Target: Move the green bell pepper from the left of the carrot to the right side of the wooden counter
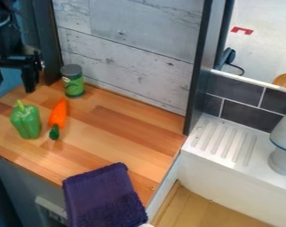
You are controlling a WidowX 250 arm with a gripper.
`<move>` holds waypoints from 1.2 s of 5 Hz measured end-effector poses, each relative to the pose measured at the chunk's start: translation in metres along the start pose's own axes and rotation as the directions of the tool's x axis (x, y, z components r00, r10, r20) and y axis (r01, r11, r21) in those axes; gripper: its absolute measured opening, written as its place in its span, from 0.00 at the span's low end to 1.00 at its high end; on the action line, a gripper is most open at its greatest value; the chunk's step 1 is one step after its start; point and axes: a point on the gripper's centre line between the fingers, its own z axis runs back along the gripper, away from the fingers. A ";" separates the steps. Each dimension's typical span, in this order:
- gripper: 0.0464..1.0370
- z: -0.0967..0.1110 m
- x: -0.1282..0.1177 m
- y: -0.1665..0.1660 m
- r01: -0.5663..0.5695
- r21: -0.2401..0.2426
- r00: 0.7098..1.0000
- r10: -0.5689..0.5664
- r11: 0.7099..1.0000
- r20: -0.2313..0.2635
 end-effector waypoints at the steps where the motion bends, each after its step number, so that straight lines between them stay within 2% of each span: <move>1: 0.97 -0.027 0.005 0.007 0.000 0.026 0.999 0.001 1.000 -0.046; 2: 0.97 -0.035 0.015 0.017 -0.024 0.043 0.998 0.026 0.999 -0.054; 3: 0.97 -0.057 0.019 0.029 -0.034 0.068 0.995 0.040 0.997 -0.089; 4: 0.97 -0.065 0.021 0.035 -0.052 0.073 0.993 0.059 0.996 -0.099; 5: 0.97 -0.070 0.022 0.032 -0.051 0.058 0.992 0.057 0.997 -0.109; 6: 0.92 -0.069 0.022 0.030 -0.063 0.050 0.991 0.068 0.997 -0.111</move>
